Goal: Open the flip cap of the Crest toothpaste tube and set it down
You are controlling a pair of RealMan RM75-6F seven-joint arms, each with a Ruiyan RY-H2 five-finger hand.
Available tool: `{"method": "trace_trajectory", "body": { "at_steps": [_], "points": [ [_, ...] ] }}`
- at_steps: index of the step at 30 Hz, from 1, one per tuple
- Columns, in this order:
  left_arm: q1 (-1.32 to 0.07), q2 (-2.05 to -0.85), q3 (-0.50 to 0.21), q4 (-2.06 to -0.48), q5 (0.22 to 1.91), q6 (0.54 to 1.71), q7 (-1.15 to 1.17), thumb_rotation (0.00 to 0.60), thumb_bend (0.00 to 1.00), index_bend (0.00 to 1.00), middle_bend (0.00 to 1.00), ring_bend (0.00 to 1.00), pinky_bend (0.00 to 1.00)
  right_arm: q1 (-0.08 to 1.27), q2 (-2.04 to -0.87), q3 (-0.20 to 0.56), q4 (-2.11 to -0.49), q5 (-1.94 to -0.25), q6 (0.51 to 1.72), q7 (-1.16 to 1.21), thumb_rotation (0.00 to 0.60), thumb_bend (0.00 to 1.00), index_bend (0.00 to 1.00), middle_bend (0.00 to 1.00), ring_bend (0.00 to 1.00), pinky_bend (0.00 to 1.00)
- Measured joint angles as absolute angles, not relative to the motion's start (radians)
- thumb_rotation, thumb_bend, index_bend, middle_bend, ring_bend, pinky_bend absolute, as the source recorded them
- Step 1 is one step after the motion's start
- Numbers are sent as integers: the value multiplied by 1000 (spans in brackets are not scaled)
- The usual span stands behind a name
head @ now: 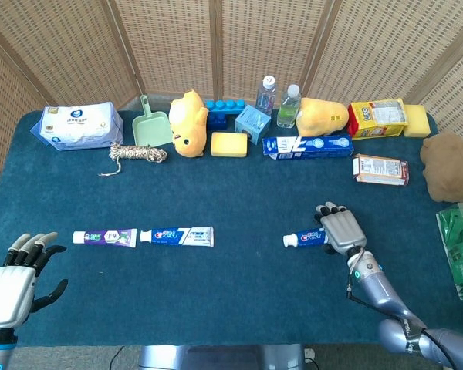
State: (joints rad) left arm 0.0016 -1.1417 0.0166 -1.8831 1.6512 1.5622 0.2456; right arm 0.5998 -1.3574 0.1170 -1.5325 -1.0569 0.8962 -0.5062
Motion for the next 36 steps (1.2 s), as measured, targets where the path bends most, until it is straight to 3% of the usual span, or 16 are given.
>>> {"method": "trace_trajectory", "body": {
  "at_steps": [11, 19, 22, 27, 30, 36],
  "points": [
    [8, -1140, 20, -1884, 1660, 1578, 241, 600, 229, 280, 192, 157, 102, 624, -1366, 98, -1518, -1037, 884, -536, 600, 278, 395, 213, 121, 255],
    [15, -1136, 24, -1878, 1666, 1591, 230, 600, 229, 280, 191, 157, 100, 653, -1376, 86, -1517, -976, 867, -584, 600, 304, 584, 262, 149, 260],
    [19, -1132, 25, -1877, 1673, 1602, 224, 600, 229, 280, 191, 157, 100, 655, -1371, 89, -1529, -971, 868, -573, 600, 318, 687, 368, 244, 292],
    [23, -1129, 28, -1875, 1683, 1609, 219, 600, 230, 280, 191, 157, 100, 648, -1362, 91, -1534, -1002, 876, -501, 600, 344, 830, 570, 464, 474],
    [24, -1127, 29, -1879, 1688, 1612, 221, 600, 230, 280, 191, 157, 100, 638, -1357, 92, -1534, -1036, 882, -444, 600, 353, 861, 656, 551, 573],
    [18, -1119, 25, -1893, 1699, 1609, 228, 600, 230, 280, 192, 157, 100, 615, -1331, 92, -1542, -1102, 884, -301, 600, 362, 872, 733, 650, 694]
  ]
}}
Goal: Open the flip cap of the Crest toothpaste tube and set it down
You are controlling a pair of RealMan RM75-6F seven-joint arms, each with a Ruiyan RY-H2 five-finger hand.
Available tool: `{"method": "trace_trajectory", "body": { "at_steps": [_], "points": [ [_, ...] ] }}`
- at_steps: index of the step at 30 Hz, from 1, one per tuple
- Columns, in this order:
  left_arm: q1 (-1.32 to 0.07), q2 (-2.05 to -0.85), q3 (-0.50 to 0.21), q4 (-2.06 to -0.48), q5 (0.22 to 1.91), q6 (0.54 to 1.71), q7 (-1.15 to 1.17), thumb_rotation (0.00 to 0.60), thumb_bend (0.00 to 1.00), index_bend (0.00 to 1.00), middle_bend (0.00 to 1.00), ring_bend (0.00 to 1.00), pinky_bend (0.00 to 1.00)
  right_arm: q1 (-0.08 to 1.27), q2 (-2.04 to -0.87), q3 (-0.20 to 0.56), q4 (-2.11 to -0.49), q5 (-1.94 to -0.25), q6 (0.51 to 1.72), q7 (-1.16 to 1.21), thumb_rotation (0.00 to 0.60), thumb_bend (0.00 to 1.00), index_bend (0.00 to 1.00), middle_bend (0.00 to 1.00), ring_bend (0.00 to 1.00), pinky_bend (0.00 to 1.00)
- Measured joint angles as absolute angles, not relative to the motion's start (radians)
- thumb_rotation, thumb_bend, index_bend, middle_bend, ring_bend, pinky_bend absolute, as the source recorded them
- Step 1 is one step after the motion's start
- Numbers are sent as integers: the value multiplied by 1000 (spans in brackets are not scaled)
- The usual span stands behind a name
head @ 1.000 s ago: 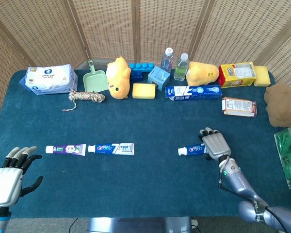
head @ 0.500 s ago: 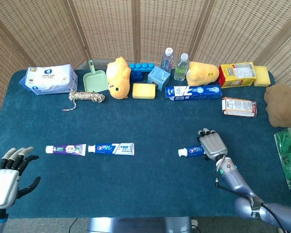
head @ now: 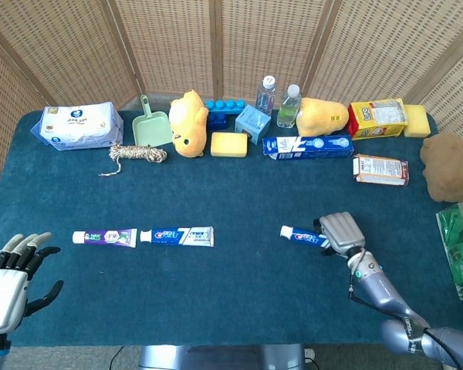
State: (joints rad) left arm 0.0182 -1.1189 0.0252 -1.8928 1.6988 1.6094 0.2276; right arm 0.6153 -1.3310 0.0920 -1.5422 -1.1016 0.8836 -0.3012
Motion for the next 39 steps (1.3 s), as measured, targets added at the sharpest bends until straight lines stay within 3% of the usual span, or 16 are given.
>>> {"method": "trace_trajectory", "body": {
  "at_steps": [9, 22, 32, 39],
  "points": [
    [-14, -1104, 15, -1919, 1706, 1567, 243, 600, 229, 280, 196, 157, 100, 581, -1266, 91, -1584, -1183, 866, -79, 600, 363, 875, 784, 715, 758],
    [-95, -1092, -9, -1967, 1687, 1448, 259, 600, 230, 280, 202, 160, 125, 535, -1186, 87, -1689, -1321, 869, 205, 600, 371, 873, 785, 724, 779],
    [-184, -1097, -19, -1996, 1691, 1338, 283, 600, 229, 265, 196, 160, 126, 542, -1163, 80, -1773, -1362, 849, 277, 600, 375, 872, 785, 730, 785],
    [-199, -1118, -23, -1997, 1714, 1345, 299, 600, 230, 257, 196, 161, 126, 537, -1192, 79, -1760, -1389, 910, 160, 600, 382, 872, 785, 731, 785]
  ]
}}
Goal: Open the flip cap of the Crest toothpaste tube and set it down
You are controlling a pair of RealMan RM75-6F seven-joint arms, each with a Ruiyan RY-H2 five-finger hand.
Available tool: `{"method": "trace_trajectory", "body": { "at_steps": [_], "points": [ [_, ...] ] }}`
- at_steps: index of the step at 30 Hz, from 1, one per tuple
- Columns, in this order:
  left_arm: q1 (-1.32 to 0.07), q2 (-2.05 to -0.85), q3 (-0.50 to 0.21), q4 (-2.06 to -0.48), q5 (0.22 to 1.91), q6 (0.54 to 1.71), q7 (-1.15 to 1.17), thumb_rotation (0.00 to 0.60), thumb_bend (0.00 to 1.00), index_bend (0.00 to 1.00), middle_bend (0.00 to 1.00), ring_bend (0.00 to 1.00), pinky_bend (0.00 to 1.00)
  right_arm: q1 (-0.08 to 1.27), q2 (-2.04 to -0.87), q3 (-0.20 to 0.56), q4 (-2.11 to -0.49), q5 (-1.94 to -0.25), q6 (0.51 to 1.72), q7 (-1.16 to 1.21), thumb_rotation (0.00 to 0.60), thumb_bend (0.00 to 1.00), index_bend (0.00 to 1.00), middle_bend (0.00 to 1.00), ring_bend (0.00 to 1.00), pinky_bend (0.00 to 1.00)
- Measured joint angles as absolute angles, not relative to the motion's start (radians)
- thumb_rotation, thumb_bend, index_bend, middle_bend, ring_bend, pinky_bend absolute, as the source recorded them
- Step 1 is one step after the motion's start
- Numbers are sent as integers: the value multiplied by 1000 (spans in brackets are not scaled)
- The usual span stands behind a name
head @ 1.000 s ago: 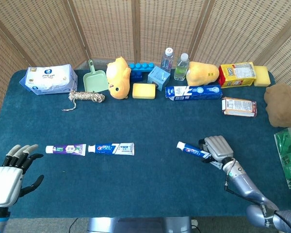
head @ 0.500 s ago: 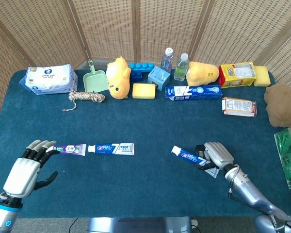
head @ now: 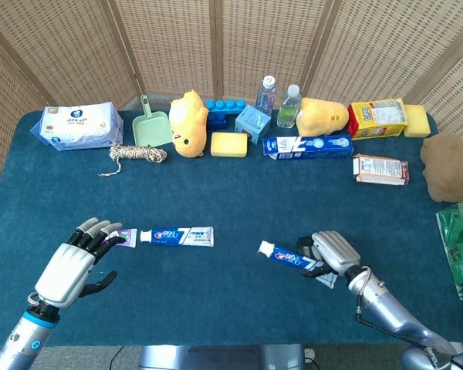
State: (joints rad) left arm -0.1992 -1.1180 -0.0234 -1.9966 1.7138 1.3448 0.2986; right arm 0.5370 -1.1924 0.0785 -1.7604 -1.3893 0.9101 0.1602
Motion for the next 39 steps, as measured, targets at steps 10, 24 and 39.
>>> {"method": "trace_trajectory", "body": {
  "at_steps": [10, 24, 39],
  "points": [
    [-192, -1128, -15, -1986, 1709, 1372, 301, 600, 230, 250, 197, 160, 126, 496, -1332, 80, -1652, -1438, 1121, -175, 600, 383, 871, 785, 731, 785],
    [-203, -1132, -11, -1985, 1701, 1367, 313, 600, 229, 250, 197, 160, 126, 490, -1353, 83, -1628, -1426, 1119, -183, 600, 380, 872, 785, 732, 785],
    [-297, -1160, -35, -1975, 1694, 1257, 335, 600, 230, 256, 194, 160, 134, 562, -1161, 106, -1845, -1324, 828, 194, 600, 385, 872, 785, 732, 785]
  ]
}}
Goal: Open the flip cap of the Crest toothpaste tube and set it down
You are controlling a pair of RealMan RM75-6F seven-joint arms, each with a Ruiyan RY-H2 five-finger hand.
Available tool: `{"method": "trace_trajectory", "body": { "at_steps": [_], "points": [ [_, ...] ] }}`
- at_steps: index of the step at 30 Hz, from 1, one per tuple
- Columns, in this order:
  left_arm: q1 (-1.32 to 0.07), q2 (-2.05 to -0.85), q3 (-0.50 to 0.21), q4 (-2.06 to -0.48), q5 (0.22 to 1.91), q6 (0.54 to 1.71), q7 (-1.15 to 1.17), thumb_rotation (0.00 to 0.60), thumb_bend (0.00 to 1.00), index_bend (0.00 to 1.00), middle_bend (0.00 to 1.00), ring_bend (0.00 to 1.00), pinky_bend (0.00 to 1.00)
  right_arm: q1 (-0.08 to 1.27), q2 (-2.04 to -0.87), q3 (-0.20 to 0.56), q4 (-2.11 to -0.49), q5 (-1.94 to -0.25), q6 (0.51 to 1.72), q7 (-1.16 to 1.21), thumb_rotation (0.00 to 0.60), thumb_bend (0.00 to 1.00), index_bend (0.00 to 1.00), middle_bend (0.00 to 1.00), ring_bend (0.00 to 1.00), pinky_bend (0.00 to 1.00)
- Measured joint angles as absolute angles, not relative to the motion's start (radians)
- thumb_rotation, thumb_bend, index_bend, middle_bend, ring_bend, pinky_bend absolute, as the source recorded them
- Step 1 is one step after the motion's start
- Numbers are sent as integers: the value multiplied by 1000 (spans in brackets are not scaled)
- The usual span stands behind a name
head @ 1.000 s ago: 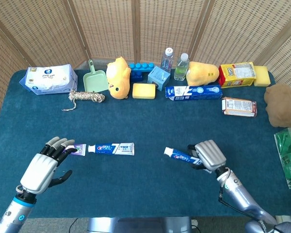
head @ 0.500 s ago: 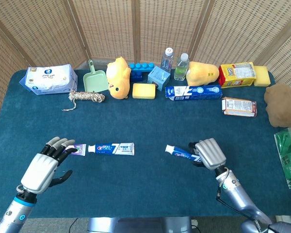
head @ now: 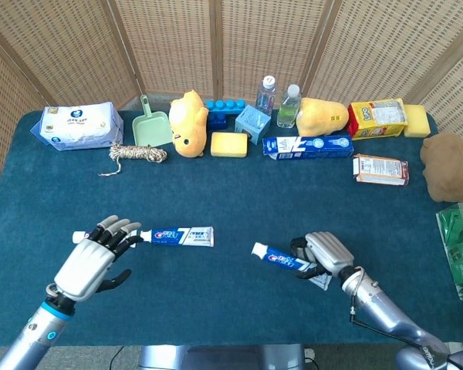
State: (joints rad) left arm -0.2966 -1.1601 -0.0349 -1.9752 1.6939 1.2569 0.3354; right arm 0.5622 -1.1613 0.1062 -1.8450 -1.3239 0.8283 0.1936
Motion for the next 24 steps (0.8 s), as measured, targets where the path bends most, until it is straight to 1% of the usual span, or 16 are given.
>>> {"method": "trace_trajectory", "body": {
  "at_steps": [4, 13, 20, 24],
  "points": [
    [-323, -1196, -44, -1971, 1692, 1231, 353, 600, 230, 261, 194, 160, 146, 581, -1138, 114, -1883, -1320, 799, 242, 600, 385, 872, 785, 732, 785],
    [-363, -1267, -50, -1970, 1670, 1185, 377, 600, 229, 277, 195, 160, 160, 593, -1143, 122, -1913, -1316, 797, 261, 600, 385, 871, 785, 731, 785],
    [-399, -1338, -55, -1953, 1634, 1142, 357, 600, 230, 284, 196, 161, 167, 598, -1172, 120, -1928, -1320, 799, 274, 600, 388, 871, 785, 731, 785],
    [-428, -1385, -65, -1936, 1621, 1116, 348, 600, 233, 292, 197, 160, 167, 604, -1207, 110, -1937, -1331, 797, 273, 600, 387, 871, 785, 732, 785]
  ]
}}
